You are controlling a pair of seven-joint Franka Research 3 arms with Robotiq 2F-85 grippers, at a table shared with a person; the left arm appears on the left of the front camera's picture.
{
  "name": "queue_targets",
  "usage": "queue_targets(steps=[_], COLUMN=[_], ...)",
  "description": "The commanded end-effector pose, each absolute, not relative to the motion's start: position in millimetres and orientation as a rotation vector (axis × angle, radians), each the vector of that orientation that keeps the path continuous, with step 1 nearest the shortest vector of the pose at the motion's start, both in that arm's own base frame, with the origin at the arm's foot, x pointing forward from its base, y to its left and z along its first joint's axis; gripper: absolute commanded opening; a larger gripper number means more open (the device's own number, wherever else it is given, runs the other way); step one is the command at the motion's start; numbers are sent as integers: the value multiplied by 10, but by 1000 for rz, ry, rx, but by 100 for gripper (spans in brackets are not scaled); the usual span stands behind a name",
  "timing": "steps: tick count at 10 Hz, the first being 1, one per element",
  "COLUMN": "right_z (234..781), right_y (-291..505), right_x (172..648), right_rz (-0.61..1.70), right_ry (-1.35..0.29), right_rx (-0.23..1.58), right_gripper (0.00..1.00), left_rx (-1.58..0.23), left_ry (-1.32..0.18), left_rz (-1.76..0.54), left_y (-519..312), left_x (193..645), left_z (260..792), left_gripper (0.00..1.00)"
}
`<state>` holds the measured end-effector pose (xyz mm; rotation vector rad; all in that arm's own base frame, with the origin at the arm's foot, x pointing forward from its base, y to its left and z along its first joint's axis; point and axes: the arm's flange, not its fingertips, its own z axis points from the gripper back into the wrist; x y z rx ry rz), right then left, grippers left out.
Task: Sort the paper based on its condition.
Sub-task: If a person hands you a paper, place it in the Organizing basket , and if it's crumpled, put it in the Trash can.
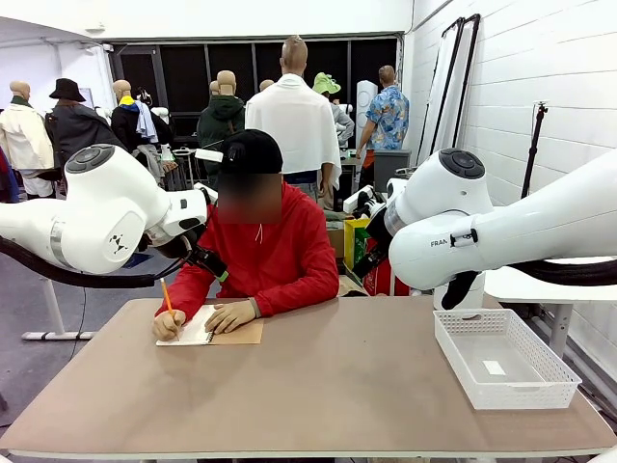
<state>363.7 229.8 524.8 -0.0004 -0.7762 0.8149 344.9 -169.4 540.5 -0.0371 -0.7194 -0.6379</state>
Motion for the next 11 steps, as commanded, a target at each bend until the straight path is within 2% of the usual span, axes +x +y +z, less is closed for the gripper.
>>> queue_targets(steps=[1, 11], right_z=[5249, 5249], right_y=[2299, 2299], right_x=[3637, 3637], right_rz=[815, 815], right_ry=[-777, -777], right_rx=[0, 0], right_gripper=[100, 100], left_rx=[-41, -41], left_ry=[-718, -718], left_rz=[-640, -640], left_y=[-1694, -1694], left_x=[3448, 3448], left_z=[5401, 5401], left_gripper=[100, 100])
